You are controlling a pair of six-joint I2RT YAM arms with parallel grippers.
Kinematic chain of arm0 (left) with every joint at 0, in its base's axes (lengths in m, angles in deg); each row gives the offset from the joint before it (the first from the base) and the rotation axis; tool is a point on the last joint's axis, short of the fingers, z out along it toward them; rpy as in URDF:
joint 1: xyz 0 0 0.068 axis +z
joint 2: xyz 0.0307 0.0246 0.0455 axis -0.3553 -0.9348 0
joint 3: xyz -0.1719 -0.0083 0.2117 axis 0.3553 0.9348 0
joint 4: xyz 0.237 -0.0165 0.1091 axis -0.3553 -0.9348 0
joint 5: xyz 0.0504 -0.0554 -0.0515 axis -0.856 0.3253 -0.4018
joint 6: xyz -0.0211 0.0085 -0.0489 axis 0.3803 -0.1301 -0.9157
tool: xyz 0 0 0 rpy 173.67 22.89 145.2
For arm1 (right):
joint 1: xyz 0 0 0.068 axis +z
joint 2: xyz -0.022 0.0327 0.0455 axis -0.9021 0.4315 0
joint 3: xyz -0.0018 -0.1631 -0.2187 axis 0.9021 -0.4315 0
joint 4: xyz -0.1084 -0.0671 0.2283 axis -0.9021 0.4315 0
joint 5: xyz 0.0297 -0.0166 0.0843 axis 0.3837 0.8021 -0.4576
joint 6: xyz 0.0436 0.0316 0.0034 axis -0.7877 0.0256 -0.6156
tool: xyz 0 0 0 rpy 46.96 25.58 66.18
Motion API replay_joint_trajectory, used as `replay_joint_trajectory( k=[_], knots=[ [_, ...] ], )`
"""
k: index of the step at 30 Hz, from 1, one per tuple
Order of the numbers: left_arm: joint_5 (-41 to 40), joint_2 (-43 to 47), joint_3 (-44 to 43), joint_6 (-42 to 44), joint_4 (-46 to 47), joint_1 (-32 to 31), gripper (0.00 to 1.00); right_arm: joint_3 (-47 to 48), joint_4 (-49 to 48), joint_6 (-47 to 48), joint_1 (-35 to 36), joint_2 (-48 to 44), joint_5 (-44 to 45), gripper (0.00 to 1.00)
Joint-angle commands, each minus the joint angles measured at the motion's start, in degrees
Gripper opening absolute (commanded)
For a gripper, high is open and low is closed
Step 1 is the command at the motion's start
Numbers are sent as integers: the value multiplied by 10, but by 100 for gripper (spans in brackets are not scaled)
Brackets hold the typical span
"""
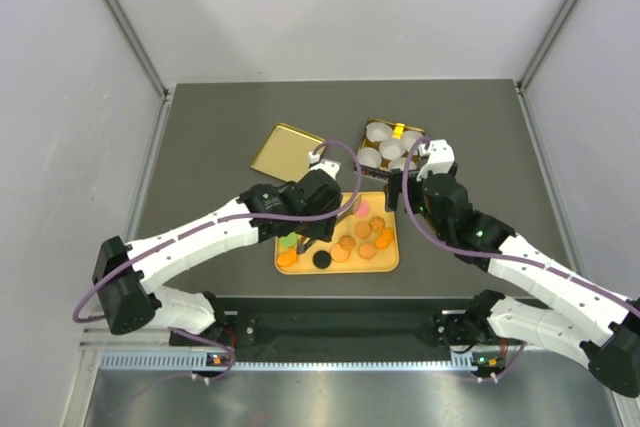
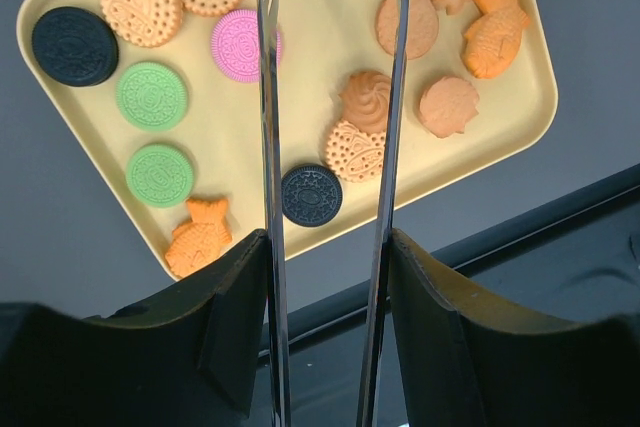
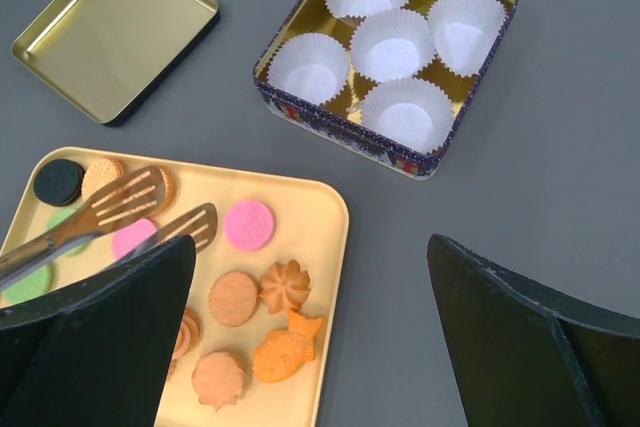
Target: Pack the cookies
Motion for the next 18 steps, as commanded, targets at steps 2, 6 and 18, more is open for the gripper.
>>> replay_joint_trajectory(
  k=[2,6,18],
  knots=[
    [1,-23,0,-4,38,-7,54,10,-14,5,-7,-5,11,100],
    [0,-55,-8,3,49,-9,54,8,-13,5,-8,-7,11,100],
    [-8,-115,-46,17,52,-27,54,6,-12,4,-8,-12,10,100]
  ],
)
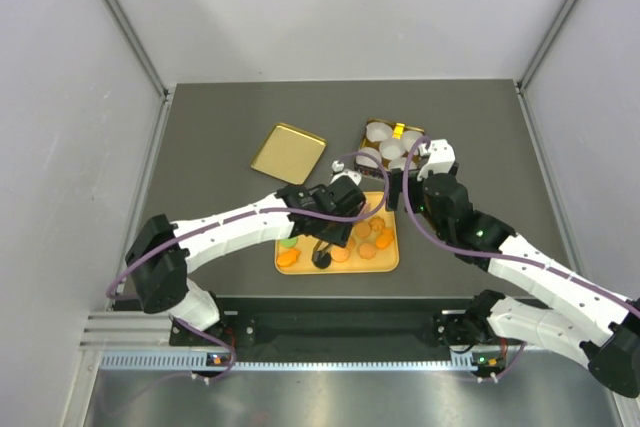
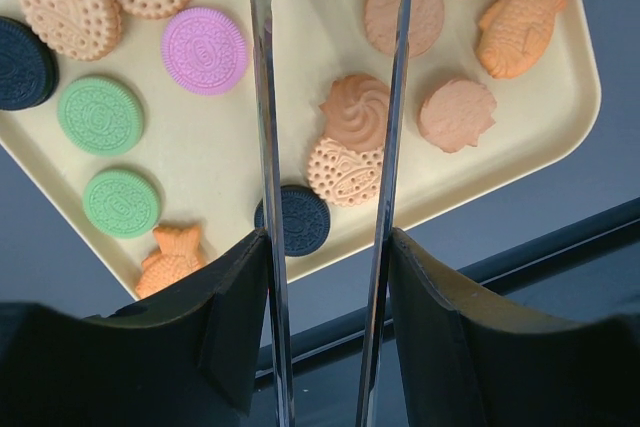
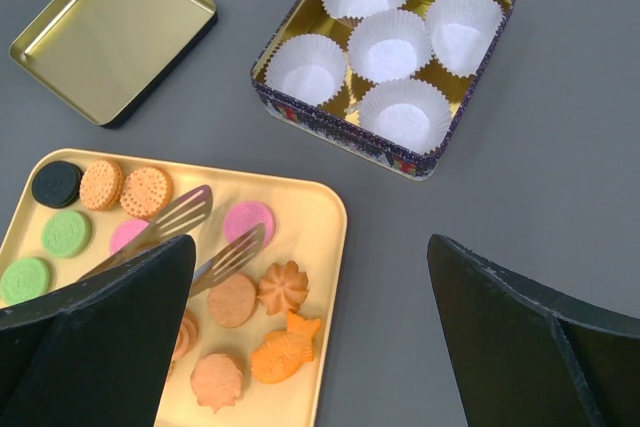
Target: Pack the cookies
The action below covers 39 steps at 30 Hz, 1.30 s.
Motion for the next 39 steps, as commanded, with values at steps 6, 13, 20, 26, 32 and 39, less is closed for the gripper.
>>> replay_joint_trajectory(
  k=[6,13,20,26,32,39],
  knots=[
    [-16,-17,-46,11,27,-14,54,6,-12,5,-6,-16,10,100],
    [-28,-36,-61,14,13,-16,54,6,-11,5,-7,-20,9,100],
    [-36,-50,-71,15,5,-22,54,6,-11,4,-8,-21,9,100],
    [-42,-53,-79,18,-7,-25,53,5,-10,5,-7,-23,8,100],
    [-44,-60,-79,18,-9,-25,50,4,-11,4,-7,-24,8,100],
    [-51,-61,-79,20,-14,-26,46,4,-9,4,-8,-26,8,100]
  ],
)
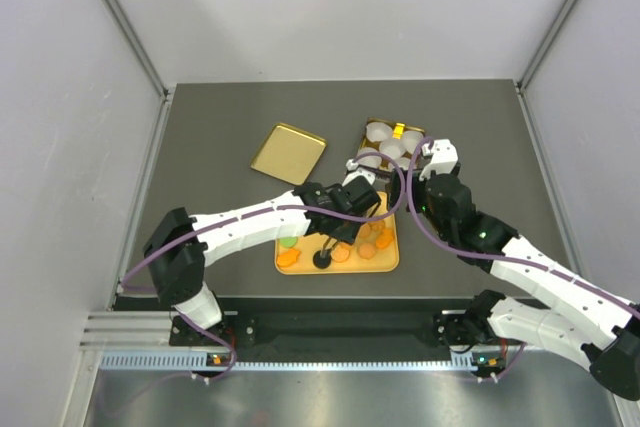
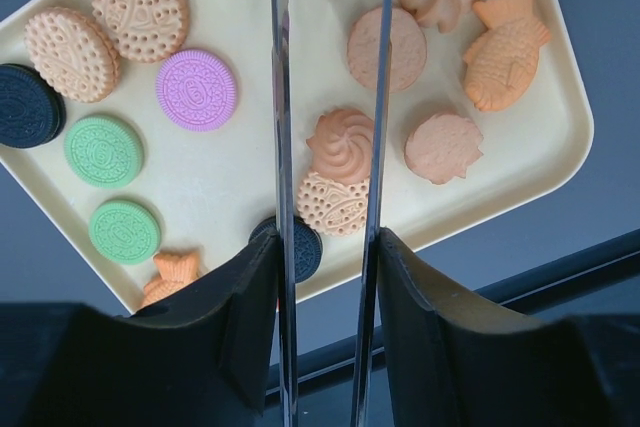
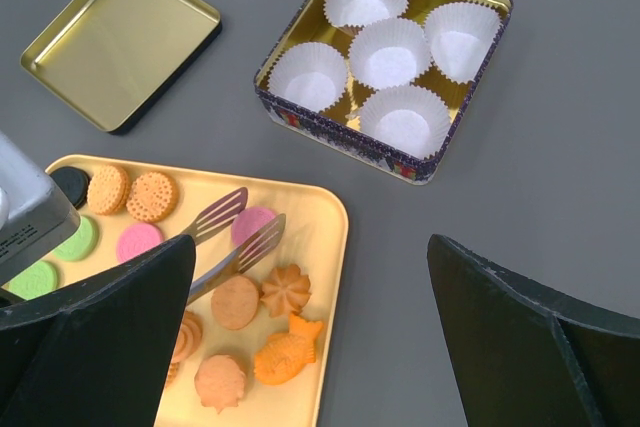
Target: Pack the cookies
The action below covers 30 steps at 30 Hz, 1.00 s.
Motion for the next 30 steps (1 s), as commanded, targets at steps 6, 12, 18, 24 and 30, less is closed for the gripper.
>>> replay_joint_trajectory(
  k=[6,12,18,24,30],
  knots=[
    [-19,4,-24,11,-8,-4,43,5,-9,4,-7,-15,9,100],
    [-16,4,-29,17,-11,-4,42,4,-9,4,-7,-14,9,100],
    [-9,-2,-31,21,-18,-4,42,4,-9,4,-8,-14,9,100],
    [-5,-9,-33,25,-27,-4,43,6,-9,5,-8,-14,10,100],
    [-7,-17,-38,27,-33,-6,44,5,-9,5,-8,-13,9,100]
  ],
)
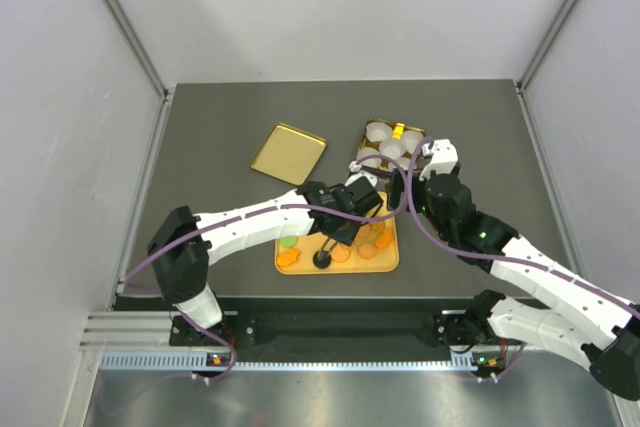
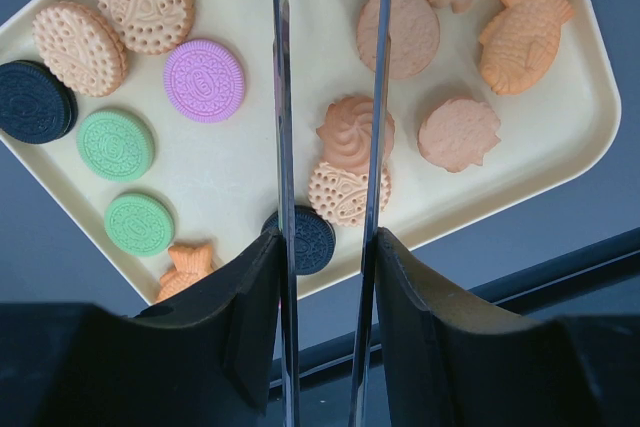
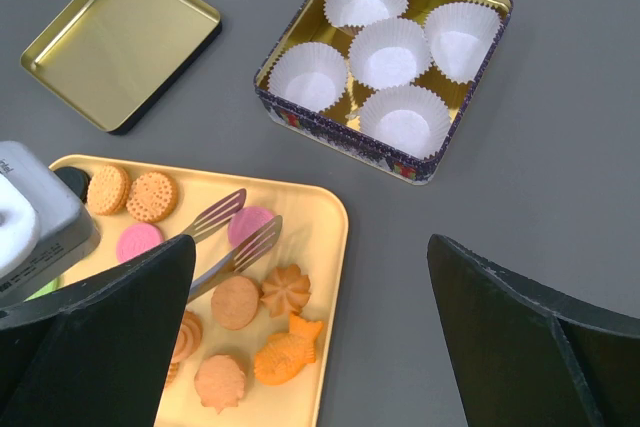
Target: Pack the cookies
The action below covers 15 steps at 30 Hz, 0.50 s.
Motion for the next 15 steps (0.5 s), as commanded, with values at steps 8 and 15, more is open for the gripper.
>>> replay_joint_trajectory(
  k=[8,15],
  knots=[
    [-5,-11,-34,12,-16,-8,46,5,-9,5,-8,-14,9,100],
    [-12,-14,-35,11,-21,-9,45,6,-9,5,-8,-16,9,100]
  ],
)
